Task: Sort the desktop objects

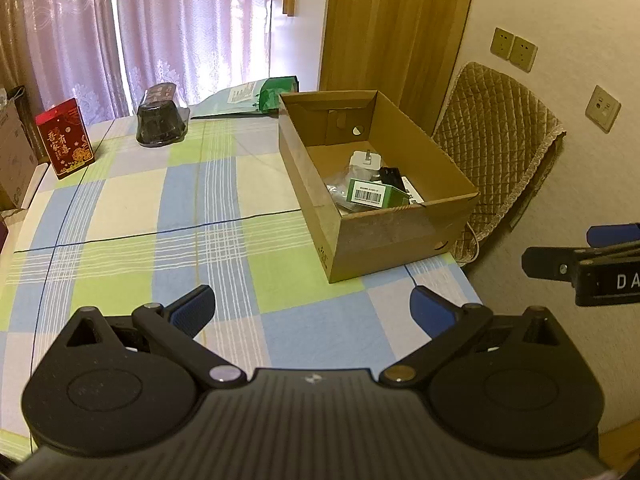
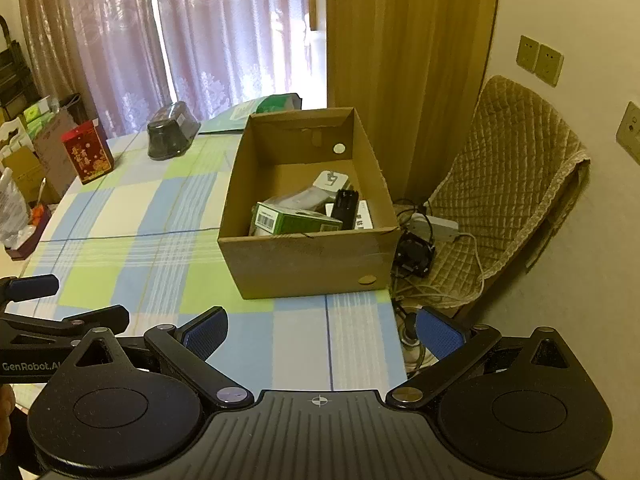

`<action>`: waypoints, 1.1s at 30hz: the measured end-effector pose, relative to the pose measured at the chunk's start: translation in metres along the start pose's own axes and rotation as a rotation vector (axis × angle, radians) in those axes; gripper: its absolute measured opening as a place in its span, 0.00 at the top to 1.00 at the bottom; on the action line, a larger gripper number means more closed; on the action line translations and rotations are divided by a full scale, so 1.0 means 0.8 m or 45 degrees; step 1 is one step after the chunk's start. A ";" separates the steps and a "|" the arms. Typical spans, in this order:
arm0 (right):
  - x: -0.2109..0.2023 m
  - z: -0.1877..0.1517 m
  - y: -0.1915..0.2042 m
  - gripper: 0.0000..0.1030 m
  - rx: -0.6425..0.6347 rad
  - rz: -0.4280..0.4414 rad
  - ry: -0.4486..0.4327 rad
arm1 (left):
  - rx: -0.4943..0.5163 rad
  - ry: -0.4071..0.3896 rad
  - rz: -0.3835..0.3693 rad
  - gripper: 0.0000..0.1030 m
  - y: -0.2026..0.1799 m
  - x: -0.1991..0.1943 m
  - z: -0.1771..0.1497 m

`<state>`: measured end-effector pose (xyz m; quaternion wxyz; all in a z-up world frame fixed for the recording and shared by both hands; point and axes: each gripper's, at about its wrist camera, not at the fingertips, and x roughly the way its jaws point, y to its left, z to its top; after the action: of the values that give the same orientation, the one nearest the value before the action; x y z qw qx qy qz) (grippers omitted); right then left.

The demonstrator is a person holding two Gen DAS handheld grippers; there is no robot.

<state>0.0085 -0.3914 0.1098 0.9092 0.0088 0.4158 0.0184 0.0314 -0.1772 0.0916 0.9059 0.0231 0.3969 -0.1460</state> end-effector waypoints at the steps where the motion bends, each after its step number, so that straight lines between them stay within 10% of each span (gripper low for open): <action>1: 0.000 0.000 0.000 0.01 0.000 0.000 0.000 | 0.002 0.000 0.001 0.01 0.000 0.000 0.000; 33: 0.010 0.000 0.005 0.01 -0.003 0.016 0.019 | 0.001 0.025 0.004 0.01 0.004 0.009 -0.003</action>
<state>0.0139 -0.3867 0.1039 0.9060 0.0101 0.4224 0.0247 0.0354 -0.1753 0.0848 0.9022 0.0255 0.4056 -0.1443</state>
